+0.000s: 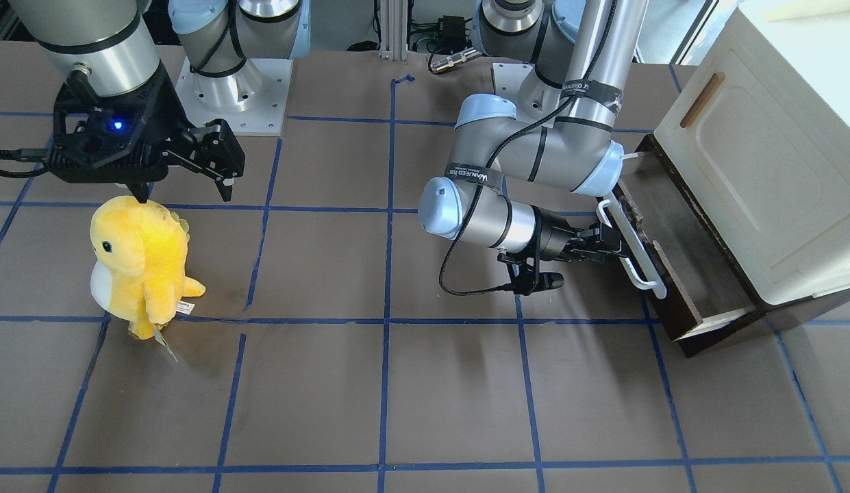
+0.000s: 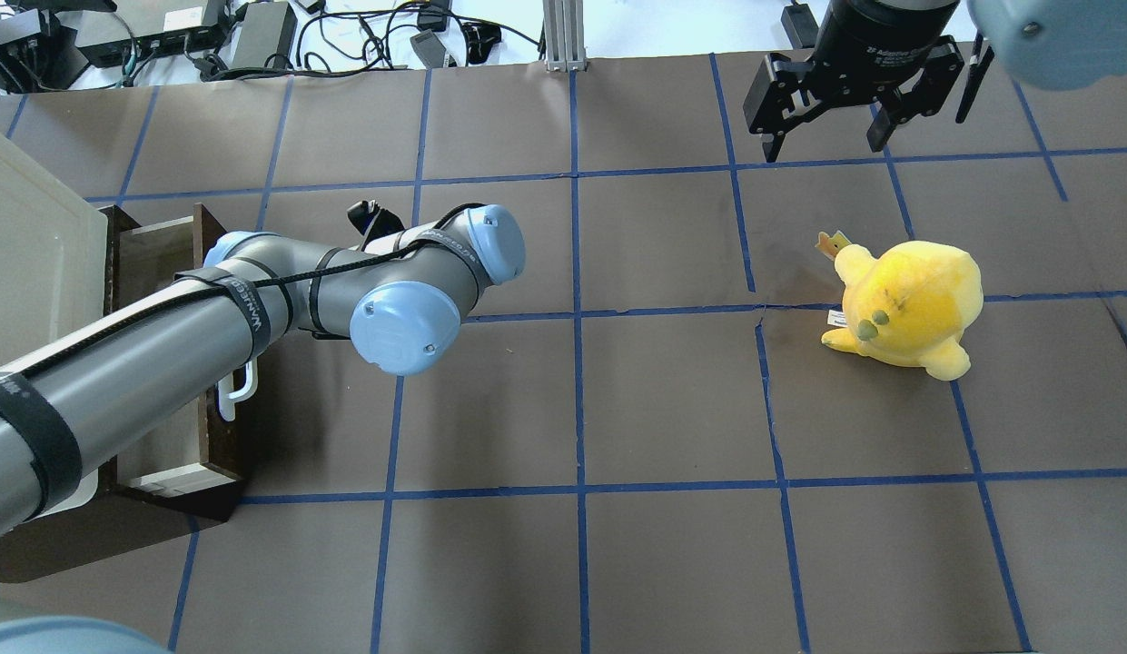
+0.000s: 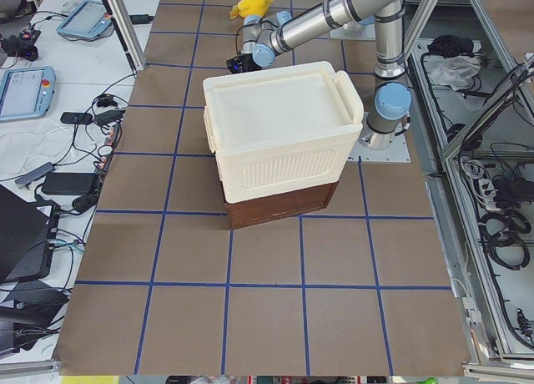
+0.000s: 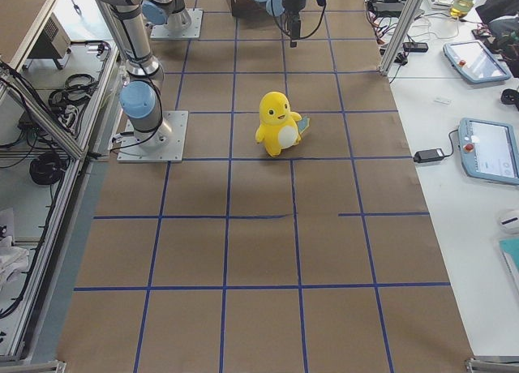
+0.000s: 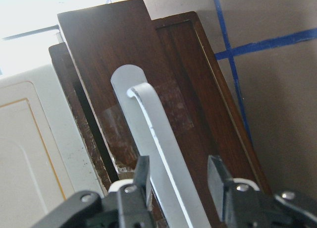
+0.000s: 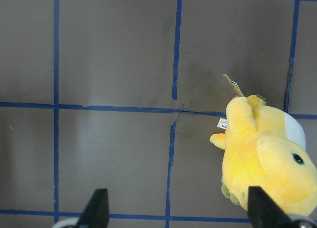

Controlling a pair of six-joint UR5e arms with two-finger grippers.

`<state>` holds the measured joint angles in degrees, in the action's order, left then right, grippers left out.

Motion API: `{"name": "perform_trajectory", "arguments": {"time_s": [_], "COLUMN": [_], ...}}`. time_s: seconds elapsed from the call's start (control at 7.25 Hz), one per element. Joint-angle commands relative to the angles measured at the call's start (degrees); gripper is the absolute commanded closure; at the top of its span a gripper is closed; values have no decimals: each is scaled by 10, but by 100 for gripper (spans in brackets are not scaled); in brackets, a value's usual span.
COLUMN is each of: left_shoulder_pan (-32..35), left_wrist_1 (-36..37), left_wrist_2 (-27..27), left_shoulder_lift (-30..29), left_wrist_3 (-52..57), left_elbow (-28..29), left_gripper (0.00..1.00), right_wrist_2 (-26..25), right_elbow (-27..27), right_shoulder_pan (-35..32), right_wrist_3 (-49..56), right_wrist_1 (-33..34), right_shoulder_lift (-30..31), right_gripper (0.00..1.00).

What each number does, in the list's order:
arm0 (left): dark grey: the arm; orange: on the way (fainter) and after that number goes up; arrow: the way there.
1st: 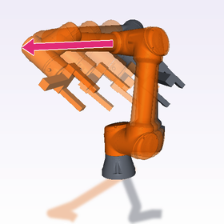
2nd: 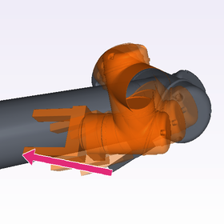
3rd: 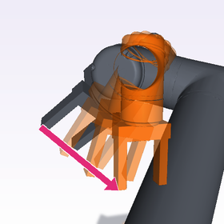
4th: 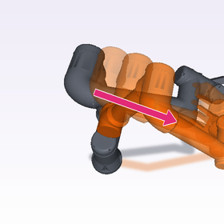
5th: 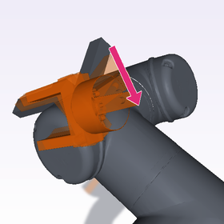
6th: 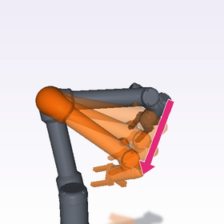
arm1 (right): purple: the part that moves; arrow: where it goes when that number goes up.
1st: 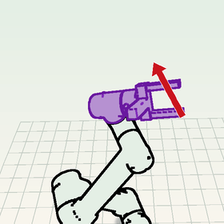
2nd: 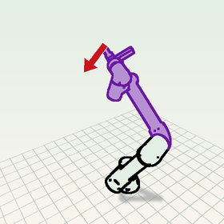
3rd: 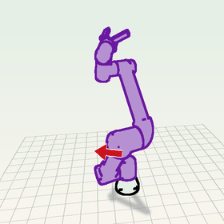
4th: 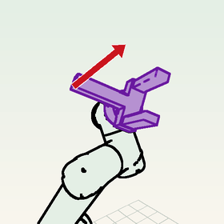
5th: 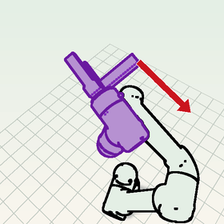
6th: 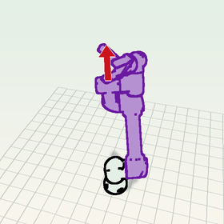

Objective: Pull drawer sideways
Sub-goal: 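Keep pulling the drawer outward with the left gripper toward the table center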

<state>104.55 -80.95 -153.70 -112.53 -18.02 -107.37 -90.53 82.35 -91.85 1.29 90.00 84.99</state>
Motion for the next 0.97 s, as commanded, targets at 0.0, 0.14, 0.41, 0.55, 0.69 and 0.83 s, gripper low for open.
{"name": "perform_trajectory", "arguments": {"time_s": [0.0,0.14,0.41,0.55,0.69,0.83], "left_shoulder_pan": [-23,-24,-24,-23,-24,-23], "left_wrist_1": [-3,-3,-3,-3,-3,-3], "left_wrist_2": [1,2,2,2,3,5], "left_shoulder_lift": [-1,-1,-2,-1,-1,-1], "left_wrist_3": [2,1,0,0,0,0], "left_elbow": [-3,-2,-5,-5,-5,-5], "left_gripper": [47,47,49,61,64,64], "right_wrist_2": [0,0,0,0,0,0], "right_elbow": [0,0,0,0,0,0], "right_shoulder_pan": [0,0,0,0,0,0], "right_wrist_3": [-1,-1,-1,-1,-1,-1], "right_wrist_1": [0,0,0,0,0,0], "right_shoulder_lift": [0,0,0,0,0,0], "right_gripper": [0,0,0,0,0,0]}}
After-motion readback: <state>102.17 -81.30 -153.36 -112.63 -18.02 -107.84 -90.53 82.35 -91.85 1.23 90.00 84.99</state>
